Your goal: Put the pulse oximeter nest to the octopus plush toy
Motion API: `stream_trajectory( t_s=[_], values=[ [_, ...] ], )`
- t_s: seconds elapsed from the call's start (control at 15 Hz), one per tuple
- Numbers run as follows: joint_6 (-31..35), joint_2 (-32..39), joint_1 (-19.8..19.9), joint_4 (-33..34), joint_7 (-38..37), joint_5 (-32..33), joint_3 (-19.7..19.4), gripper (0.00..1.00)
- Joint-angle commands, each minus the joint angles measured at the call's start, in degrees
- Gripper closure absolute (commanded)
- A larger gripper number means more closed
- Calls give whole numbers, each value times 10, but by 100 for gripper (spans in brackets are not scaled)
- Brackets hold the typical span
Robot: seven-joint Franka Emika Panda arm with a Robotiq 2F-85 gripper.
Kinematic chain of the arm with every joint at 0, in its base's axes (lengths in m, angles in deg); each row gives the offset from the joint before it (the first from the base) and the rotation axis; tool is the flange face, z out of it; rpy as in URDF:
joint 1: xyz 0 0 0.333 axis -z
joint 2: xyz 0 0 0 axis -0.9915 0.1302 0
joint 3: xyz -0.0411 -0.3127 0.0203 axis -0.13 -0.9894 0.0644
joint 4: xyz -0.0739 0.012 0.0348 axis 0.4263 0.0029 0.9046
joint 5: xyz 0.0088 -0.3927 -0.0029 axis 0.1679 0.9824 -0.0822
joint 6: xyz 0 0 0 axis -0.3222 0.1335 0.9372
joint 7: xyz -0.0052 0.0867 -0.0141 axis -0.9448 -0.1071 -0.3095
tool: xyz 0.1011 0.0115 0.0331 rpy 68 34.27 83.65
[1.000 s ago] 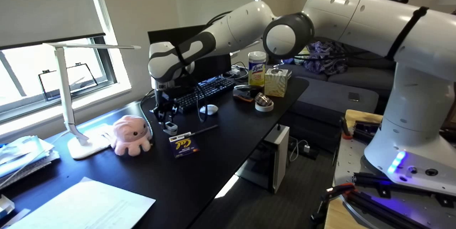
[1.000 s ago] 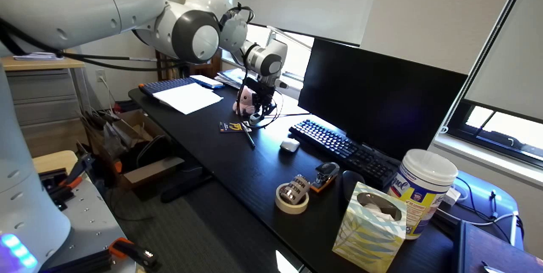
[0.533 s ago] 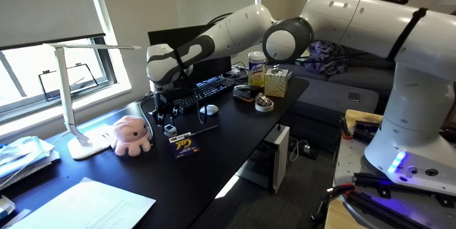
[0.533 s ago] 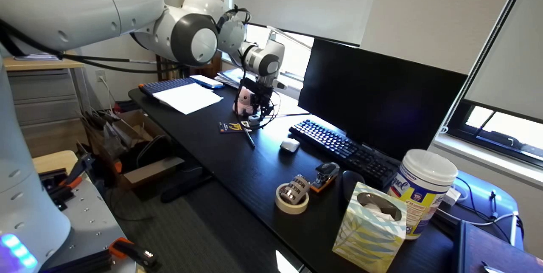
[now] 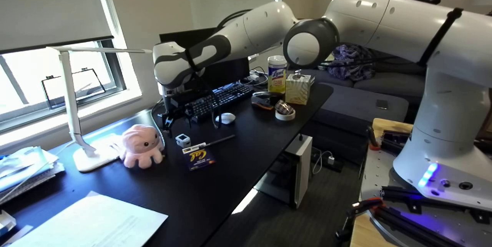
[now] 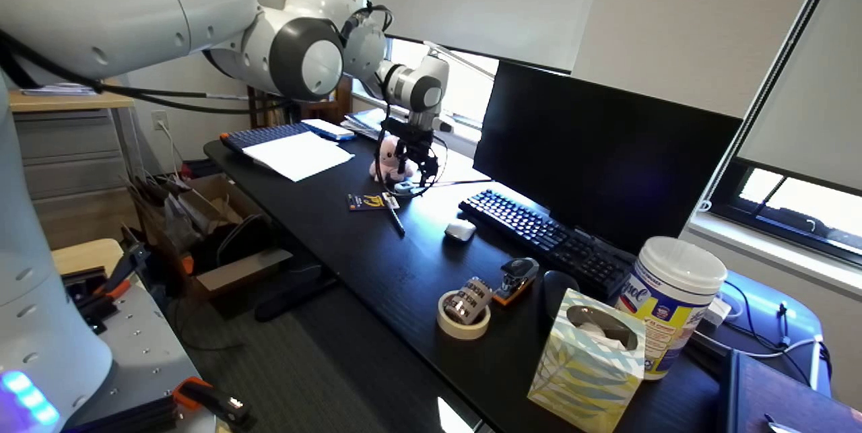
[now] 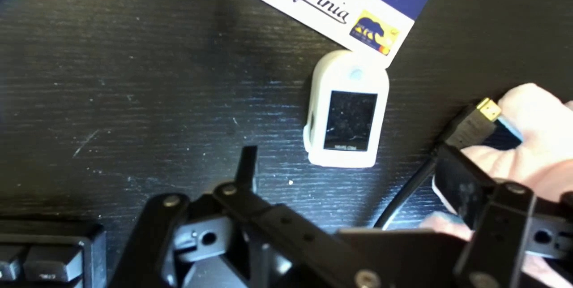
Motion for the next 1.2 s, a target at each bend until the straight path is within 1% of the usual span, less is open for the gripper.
stream_trajectory(
  t_s=[0.0, 0.13, 0.2, 0.33, 0.47, 0.6, 0.73, 0.93, 1.13],
  values=[
    [-68, -72, -14, -39, 47, 32, -12, 0],
    [-114, -118, -21, -68, 64, 47, -15, 0],
    [-126, -136, -25, -77, 64, 53, -17, 0],
    [-127, -179, -25, -114, 67, 57, -16, 0],
    [-93, -225, -21, -171, 61, 54, -13, 0],
    [-30, -254, -14, -216, 59, 45, -8, 0],
    [17, -283, -7, -265, 67, 40, -4, 0],
    [79, -323, 3, -343, 96, 39, 1, 0],
    [135, -360, 20, -419, 129, 28, 16, 0]
  ],
)
